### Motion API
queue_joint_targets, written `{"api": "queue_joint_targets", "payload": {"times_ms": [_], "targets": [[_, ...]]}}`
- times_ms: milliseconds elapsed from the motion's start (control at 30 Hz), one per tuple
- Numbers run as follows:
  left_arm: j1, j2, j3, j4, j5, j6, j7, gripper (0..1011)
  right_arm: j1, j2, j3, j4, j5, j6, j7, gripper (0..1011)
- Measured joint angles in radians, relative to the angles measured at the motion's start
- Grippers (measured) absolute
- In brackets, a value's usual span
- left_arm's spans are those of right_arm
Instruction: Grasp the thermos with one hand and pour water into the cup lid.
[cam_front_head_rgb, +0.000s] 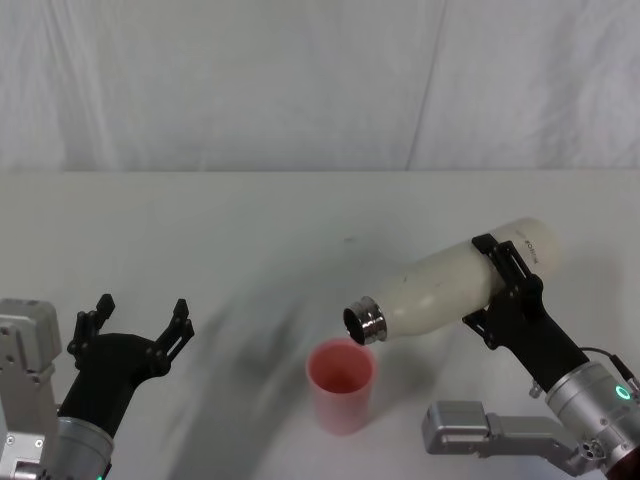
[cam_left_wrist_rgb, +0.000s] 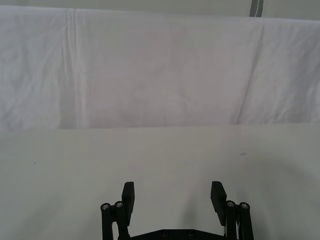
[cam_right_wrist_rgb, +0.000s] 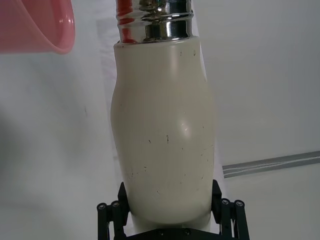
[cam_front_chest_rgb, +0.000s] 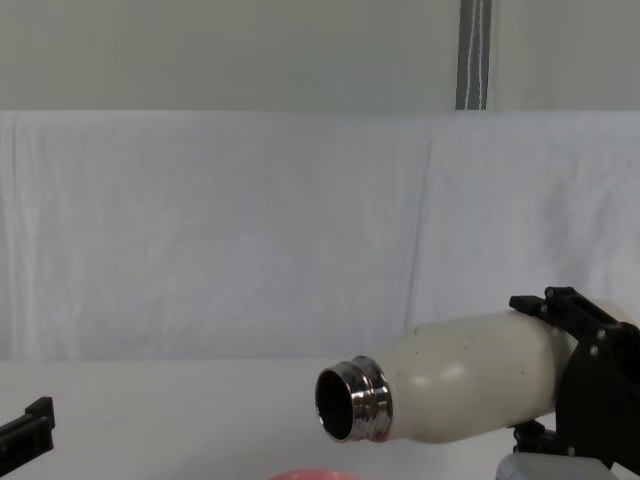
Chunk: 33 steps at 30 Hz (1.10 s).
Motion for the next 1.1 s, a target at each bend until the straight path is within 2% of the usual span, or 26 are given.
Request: {"api": "queue_joint_targets", "payload": {"times_ms": [1100], "targets": [[0.0, 0.0, 0.0, 0.0, 0.0, 0.0, 0.0, 1001, -0.009, 0.012, -0.004, -0.005, -0.013, 0.008, -0.012, 953]]}}
